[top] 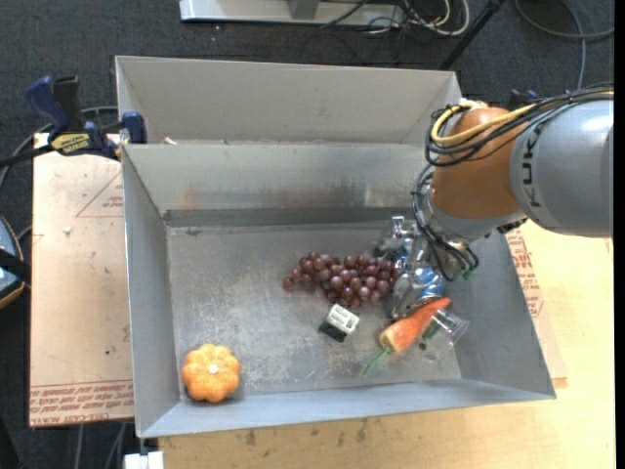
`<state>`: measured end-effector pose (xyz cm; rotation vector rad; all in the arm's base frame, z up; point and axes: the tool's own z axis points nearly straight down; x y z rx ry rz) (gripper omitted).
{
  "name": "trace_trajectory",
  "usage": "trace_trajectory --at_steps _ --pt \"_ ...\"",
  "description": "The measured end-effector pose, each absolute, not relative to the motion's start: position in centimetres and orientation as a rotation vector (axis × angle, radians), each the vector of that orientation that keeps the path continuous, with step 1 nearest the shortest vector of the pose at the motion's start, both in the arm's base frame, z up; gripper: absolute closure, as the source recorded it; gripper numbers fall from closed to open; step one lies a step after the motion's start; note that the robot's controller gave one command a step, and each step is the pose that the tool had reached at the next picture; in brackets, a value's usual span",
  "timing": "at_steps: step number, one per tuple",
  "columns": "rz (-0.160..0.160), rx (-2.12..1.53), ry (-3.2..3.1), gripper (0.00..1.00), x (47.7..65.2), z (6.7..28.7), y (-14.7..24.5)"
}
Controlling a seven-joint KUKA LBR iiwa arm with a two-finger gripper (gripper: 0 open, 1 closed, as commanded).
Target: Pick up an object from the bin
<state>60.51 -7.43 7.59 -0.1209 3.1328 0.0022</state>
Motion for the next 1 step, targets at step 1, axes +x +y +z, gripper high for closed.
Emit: trace_trajectory --at_steps 1 --pt "-0.012 -0.08 3.129 0.0 61.48 7.53 -3.46"
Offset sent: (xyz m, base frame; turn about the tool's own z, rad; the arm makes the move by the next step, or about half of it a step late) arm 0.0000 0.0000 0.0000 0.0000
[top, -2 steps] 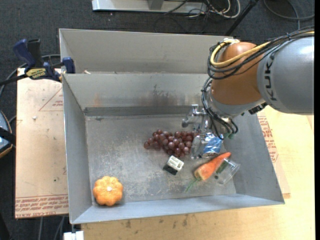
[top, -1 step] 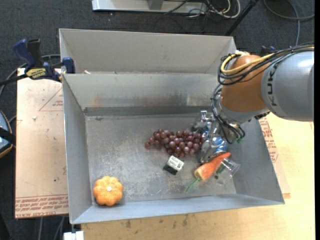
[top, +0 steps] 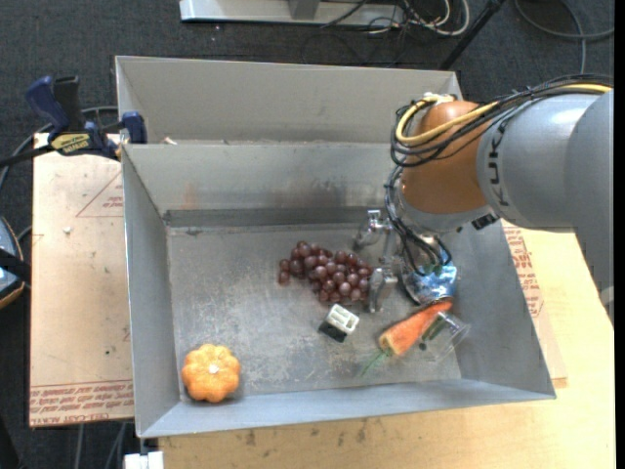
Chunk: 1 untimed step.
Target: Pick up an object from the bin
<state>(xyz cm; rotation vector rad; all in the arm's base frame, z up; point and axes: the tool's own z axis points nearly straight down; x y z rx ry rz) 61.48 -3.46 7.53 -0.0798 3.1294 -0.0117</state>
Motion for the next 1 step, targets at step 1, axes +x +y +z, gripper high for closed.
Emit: trace_trajectory --at_steps 1 --pt "0.002 -0.112 3.132 1.0 60.73 7.81 -7.5"
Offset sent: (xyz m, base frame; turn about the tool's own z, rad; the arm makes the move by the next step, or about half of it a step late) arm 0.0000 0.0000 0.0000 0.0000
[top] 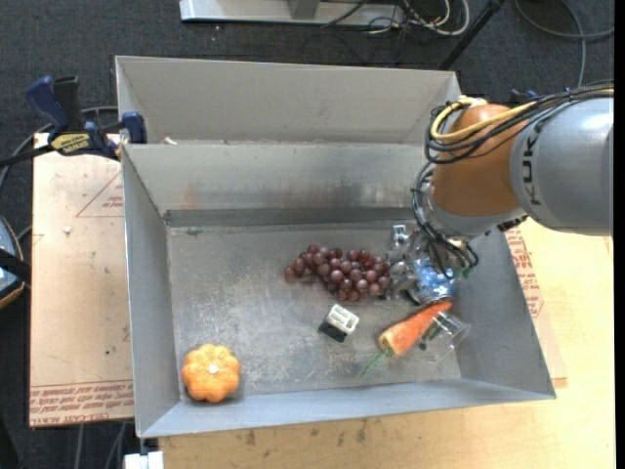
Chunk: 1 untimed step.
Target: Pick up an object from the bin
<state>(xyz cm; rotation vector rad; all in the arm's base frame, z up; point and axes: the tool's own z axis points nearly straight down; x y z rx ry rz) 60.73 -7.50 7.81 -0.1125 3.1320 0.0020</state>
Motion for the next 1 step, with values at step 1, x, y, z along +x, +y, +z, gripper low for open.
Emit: trace_trajectory --at_steps 1 --pt "0.001 -0.116 3.132 1.0 60.74 7.81 -7.42"
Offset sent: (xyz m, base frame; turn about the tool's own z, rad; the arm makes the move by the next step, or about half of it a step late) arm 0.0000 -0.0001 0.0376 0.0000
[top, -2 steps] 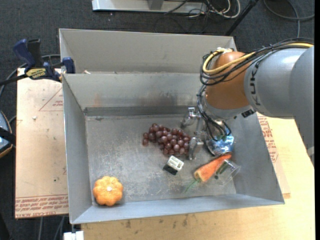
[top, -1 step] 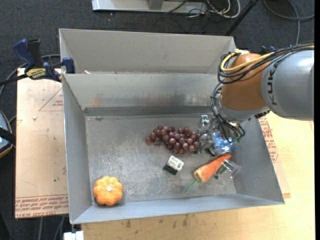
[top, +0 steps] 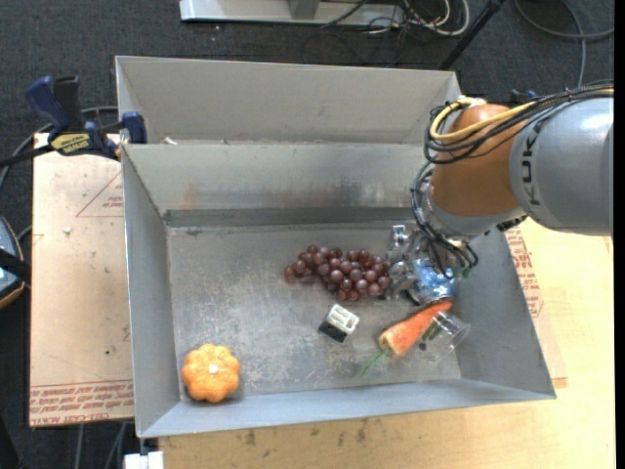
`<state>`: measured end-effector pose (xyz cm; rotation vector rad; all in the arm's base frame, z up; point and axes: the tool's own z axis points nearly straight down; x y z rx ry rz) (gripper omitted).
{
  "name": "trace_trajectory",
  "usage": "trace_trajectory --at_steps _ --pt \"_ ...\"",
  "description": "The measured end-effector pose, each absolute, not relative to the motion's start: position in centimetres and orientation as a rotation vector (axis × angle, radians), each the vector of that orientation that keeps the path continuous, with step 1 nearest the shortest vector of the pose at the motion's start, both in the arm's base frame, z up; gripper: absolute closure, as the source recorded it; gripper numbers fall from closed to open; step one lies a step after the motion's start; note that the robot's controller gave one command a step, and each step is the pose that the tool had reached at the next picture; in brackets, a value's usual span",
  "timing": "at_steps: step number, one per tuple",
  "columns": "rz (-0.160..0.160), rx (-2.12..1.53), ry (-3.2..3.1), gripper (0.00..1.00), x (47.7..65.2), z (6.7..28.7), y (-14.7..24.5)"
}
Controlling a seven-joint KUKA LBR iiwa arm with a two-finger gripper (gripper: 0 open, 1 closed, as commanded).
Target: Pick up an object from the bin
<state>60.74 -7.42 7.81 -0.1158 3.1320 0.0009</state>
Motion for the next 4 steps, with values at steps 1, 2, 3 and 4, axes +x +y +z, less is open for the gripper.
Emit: trace_trajectory --at_steps 1,2,3,4 --pt "0.001 -0.117 3.136 1.0 60.6 8.1 -7.4" --pt "0.003 -0.118 3.145 1.0 60.4 9.5 -7.3" --pt "0.003 -0.117 3.142 1.0 60.5 11.7 -7.3" --pt "0.001 -0.116 3.137 1.0 60.6 13.3 -7.4"
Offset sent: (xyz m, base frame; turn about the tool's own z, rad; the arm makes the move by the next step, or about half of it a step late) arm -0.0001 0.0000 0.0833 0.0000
